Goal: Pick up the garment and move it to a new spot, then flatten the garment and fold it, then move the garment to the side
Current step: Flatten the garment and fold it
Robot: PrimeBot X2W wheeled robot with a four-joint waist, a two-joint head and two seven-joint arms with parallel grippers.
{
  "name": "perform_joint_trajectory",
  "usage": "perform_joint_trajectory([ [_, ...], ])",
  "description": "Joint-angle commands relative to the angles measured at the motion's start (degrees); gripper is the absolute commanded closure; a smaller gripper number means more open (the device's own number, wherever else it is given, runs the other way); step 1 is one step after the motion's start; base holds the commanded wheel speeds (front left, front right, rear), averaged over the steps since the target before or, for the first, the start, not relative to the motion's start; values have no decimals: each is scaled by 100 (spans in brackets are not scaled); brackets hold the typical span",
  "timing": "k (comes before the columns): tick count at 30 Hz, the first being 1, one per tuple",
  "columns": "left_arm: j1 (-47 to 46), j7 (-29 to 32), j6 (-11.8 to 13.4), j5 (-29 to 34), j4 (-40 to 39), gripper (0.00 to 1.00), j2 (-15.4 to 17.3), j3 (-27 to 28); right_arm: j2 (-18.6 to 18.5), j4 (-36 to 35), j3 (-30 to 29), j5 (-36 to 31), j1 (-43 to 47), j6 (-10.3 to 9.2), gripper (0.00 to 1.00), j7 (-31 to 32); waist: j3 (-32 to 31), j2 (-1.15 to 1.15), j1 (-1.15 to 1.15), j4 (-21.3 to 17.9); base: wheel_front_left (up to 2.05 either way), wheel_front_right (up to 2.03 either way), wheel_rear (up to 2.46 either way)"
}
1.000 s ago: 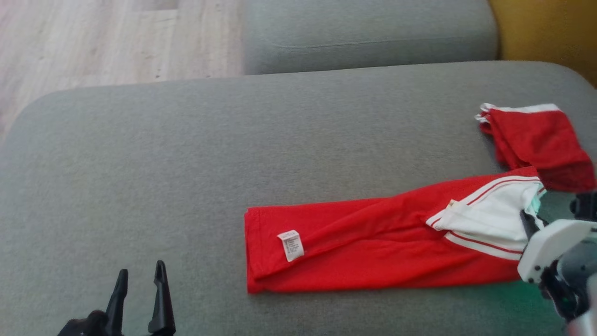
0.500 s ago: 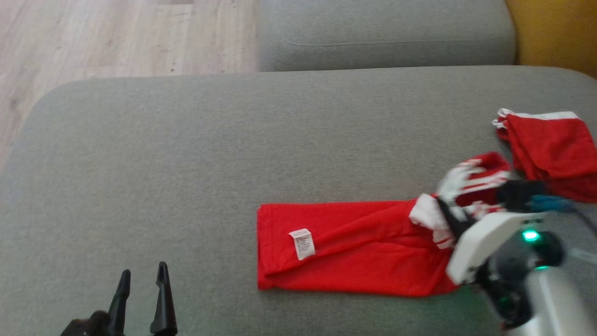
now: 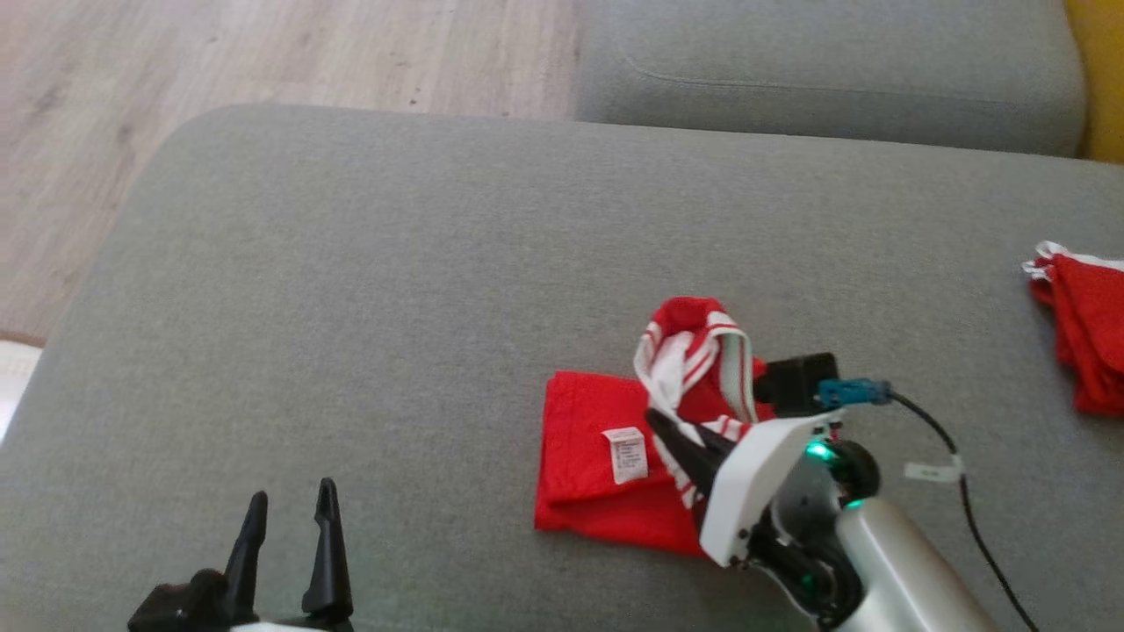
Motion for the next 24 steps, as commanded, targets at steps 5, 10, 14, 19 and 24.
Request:
perform_joint_trajectory([
  [5,-352,-53,-40,51,-80,0,-6,165,58,509,617,342,-617,20,100,-308,13,0,0,225,0,0,0],
  [10,-383,-65,-58,49,-28,0,-42,133,58,1090,1028,614,-903,20,100,-505,13,0,0,317,0,0,0],
  [14,-398,-58,-62,49,11,0,-45,110,58,1495,1316,968,-1169,20,0,-881,-35,0,0,340,0,0,0],
  [19,-355,-29,-41,58,-7,0,-17,78,58,1550,1654,1256,-1404,20,0,-1208,-149,0,0,241,0,0,0],
  [24,-295,-8,-15,65,-51,0,10,54,58,1388,1788,1304,-1536,20,0,-1442,-242,0,0,109,0,0,0],
])
